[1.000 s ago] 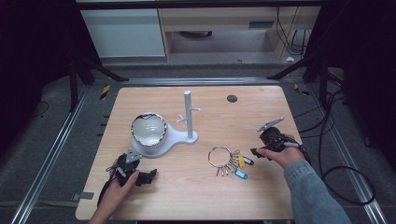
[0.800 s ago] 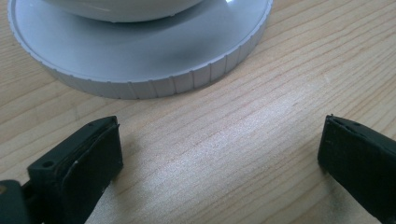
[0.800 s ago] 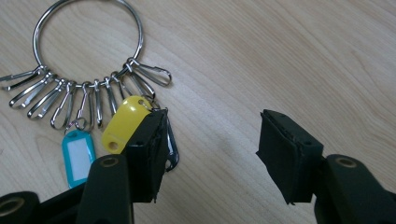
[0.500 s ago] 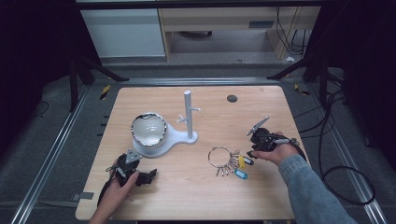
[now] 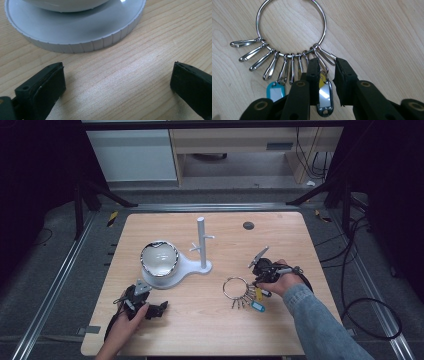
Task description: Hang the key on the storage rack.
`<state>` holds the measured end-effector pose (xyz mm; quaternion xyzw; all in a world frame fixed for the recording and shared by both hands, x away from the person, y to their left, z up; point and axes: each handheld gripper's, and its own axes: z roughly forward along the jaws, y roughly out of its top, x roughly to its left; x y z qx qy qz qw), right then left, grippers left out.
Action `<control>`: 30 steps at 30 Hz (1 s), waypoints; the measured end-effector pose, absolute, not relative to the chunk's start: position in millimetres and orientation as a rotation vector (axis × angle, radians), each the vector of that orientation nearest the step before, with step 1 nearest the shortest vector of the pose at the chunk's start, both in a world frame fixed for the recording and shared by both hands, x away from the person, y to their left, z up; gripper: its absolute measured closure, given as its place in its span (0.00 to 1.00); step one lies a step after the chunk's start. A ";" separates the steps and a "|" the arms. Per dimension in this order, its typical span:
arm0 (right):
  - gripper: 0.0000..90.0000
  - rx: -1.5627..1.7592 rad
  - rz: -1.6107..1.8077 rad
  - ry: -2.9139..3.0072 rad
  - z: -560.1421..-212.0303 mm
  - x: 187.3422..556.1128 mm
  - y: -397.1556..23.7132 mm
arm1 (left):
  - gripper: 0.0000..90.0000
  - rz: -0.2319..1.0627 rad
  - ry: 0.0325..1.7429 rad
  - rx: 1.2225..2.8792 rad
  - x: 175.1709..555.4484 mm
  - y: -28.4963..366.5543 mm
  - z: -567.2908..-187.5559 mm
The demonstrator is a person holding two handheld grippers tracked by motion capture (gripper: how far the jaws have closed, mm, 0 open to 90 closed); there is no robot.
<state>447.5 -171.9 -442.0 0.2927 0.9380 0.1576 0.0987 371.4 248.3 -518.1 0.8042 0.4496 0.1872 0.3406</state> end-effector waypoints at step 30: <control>0.78 0.629 0.248 2.931 -461.0 472.0 -154.4 | 0.00 0.489 1.168 2.091 371.1 248.4 -518.4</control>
